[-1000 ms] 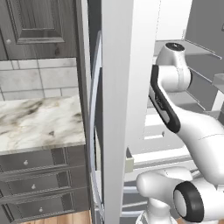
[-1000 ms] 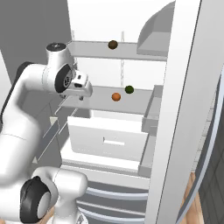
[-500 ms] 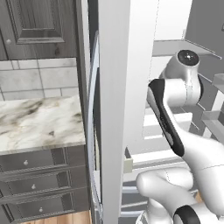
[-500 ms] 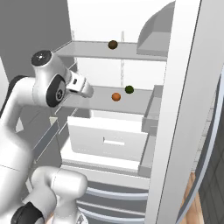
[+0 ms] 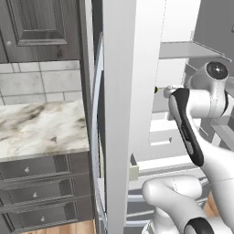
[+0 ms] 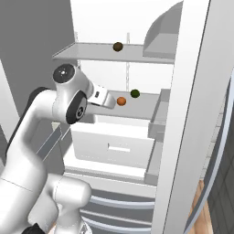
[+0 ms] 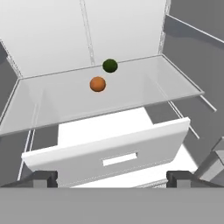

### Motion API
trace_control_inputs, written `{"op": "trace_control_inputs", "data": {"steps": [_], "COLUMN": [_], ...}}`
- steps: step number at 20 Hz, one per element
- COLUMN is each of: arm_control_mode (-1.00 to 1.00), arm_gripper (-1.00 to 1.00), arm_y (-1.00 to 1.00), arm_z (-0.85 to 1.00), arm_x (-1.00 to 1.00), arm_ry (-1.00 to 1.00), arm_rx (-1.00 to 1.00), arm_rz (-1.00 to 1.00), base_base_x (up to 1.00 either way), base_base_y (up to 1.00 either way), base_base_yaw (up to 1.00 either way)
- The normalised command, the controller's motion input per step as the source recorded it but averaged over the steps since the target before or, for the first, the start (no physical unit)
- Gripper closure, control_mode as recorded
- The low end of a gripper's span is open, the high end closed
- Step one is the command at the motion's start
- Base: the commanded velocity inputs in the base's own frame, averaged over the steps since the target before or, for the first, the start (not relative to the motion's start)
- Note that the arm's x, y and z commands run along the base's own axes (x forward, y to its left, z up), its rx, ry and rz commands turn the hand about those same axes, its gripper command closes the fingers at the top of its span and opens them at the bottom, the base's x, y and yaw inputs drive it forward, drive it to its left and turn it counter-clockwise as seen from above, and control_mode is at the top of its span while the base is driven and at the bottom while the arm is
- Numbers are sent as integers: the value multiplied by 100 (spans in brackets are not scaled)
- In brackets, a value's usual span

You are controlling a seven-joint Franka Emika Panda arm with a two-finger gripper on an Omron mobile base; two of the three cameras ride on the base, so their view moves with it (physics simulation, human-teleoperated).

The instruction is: Pick up the tangerine and kiwi from the fridge and place one fruit on each plate on the dining counter.

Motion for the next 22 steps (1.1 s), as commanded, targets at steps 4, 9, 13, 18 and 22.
{"op": "trace_control_inputs", "data": {"steps": [4,9,13,18,22], "arm_control_mode": [-100,-100,-100,-100,-100], "arm_gripper": [-100,-100,-100,-100,-100], "arm_y": [0,1,0,0,5], "arm_z": [0,0,0,-22,-44], "arm_x": [3,30,41,5,26], "arm_ry": [13,27,41,12,7], "arm_rx": [0,0,0,0,0], "arm_rz": [2,1,1,0,0], "base_base_x": [0,0,0,0,0], "base_base_y": [0,0,0,0,0], "base_base_yaw": [0,0,0,0,0]}}
